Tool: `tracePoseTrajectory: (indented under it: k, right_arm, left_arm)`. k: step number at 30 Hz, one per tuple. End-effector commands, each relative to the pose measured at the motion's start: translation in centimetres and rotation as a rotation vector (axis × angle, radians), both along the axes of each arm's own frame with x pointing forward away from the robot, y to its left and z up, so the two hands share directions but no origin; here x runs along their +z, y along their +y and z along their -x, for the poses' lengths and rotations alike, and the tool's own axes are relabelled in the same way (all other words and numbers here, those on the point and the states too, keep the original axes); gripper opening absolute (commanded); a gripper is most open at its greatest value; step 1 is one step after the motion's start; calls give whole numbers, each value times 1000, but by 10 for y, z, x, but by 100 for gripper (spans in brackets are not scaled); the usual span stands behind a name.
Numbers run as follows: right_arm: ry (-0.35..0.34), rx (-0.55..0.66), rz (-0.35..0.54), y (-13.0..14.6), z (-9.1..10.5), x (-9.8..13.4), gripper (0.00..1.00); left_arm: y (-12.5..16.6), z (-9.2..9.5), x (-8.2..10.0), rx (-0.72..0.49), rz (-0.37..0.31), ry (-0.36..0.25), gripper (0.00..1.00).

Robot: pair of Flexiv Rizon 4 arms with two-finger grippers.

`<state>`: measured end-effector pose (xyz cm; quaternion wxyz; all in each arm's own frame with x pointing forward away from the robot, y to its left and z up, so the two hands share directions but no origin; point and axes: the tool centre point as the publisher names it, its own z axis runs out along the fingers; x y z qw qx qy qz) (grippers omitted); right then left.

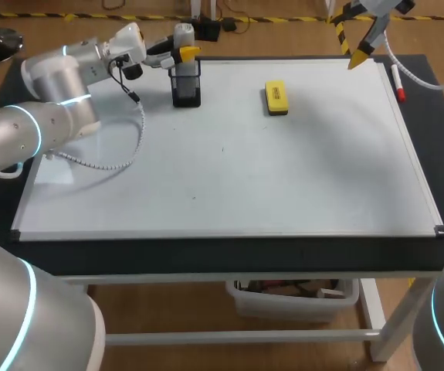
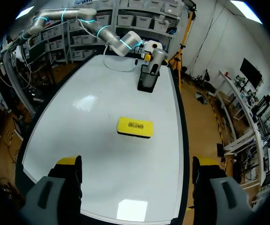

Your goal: Pick up the inspection probe, press it on each red-marked spot on the whiteboard one by one, put down the probe, pick up the eraser, and wipe off all the red marks.

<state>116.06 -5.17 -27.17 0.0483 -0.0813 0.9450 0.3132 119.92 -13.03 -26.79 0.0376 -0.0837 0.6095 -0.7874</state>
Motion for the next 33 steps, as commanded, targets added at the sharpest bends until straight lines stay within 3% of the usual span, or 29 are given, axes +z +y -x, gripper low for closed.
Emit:
tracePoseTrajectory:
  k: [1,7,13,15,17,26,33]
  right_arm:
    - [2,2,5,0,-1,1,100]
    - [2,2,5,0,-1,1,100]
    - [2,2,5,0,-1,1,100]
    - [2,2,5,0,-1,1,100]
    - [2,2,5,0,-1,1,100]
    - [2,2,5,0,-1,1,100]
    - [2,2,5,0,-1,1,100]
  left_arm:
    - [1,-3,-2,-26,6,-12,100]
    - [4,6,2,-9,-9,-23,100]
    - [16,17,6,98,-66,-38,100]
    - [21,20,7,157,-112,-46,100]
    - [25,24,6,293,-269,-40,100]
    - [41,47,5,508,-504,-78,100]
    - [56,64,2,669,-637,-101,100]
